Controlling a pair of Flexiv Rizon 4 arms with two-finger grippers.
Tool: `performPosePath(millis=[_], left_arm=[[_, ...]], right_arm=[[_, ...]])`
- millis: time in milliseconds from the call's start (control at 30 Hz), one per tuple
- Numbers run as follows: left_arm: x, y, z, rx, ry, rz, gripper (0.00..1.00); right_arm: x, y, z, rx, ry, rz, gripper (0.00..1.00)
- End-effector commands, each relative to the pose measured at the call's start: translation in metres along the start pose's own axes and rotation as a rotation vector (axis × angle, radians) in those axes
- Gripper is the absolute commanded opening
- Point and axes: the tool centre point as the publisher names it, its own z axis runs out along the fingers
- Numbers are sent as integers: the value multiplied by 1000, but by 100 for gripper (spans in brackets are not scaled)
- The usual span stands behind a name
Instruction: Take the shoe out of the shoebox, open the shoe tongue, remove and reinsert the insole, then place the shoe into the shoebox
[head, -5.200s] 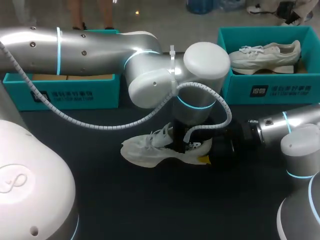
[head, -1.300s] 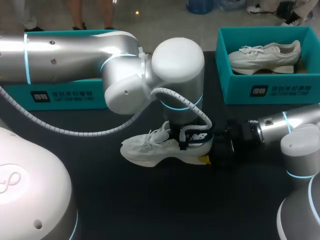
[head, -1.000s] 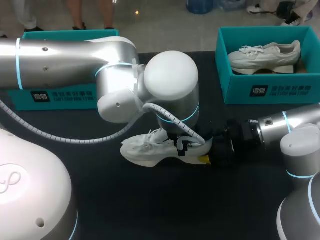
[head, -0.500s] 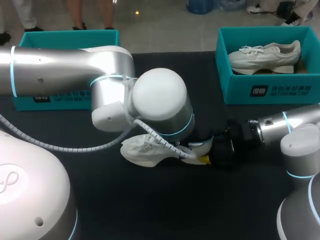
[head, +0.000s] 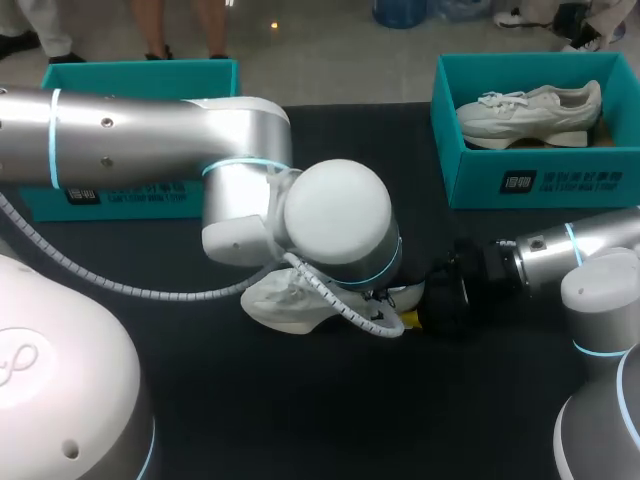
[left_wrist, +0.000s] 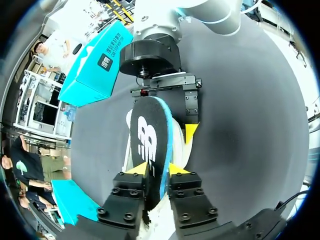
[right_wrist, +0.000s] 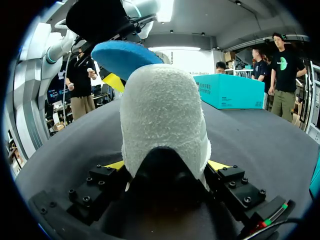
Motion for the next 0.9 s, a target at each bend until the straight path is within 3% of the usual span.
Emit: performPosePath(millis=[33, 333, 533, 900], left_arm=[[0, -2, 1, -2, -1, 1, 0], [-8, -3, -15, 28, 33, -57, 0], [-21, -13, -44, 91, 72, -109, 0], [-63, -51, -110, 258, 166, -209, 0]], right_arm=[[0, -3, 2, 1, -2, 0, 0], [0, -3, 2, 1, -2, 0, 0], [0, -3, 2, 1, -2, 0, 0], [0, -3, 2, 1, -2, 0, 0]])
